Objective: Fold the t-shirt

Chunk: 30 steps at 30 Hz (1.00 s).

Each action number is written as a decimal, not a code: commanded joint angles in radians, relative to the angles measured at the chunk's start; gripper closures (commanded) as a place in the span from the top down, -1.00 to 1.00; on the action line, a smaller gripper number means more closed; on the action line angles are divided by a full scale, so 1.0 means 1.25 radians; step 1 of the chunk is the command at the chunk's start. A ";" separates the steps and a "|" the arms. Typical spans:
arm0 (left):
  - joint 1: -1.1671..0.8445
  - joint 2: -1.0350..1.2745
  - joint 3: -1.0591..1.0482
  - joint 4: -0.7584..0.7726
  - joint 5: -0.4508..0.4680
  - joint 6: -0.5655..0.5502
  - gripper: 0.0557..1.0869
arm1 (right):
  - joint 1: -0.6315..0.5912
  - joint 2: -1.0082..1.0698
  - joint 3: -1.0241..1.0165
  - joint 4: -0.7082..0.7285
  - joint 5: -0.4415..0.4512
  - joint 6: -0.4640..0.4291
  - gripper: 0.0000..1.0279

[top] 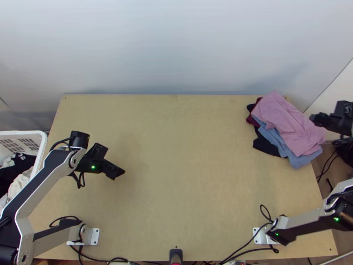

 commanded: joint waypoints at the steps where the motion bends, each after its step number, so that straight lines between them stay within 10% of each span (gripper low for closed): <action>1: 0.006 -0.016 -0.013 0.002 -0.006 -0.002 0.91 | 0.117 -0.054 -0.108 0.209 0.063 0.074 -0.95; 9: 0.011 -0.038 -0.017 -0.003 -0.013 -0.003 0.91 | 0.225 0.009 -0.268 0.471 0.189 0.116 -0.95; 20: 0.038 -0.049 -0.015 -0.015 -0.014 -0.001 0.91 | 0.221 0.113 -0.253 0.541 0.226 0.146 -0.92; 30: 0.038 -0.051 -0.026 -0.009 -0.016 -0.001 0.91 | 0.218 0.124 -0.246 0.515 0.230 0.157 0.31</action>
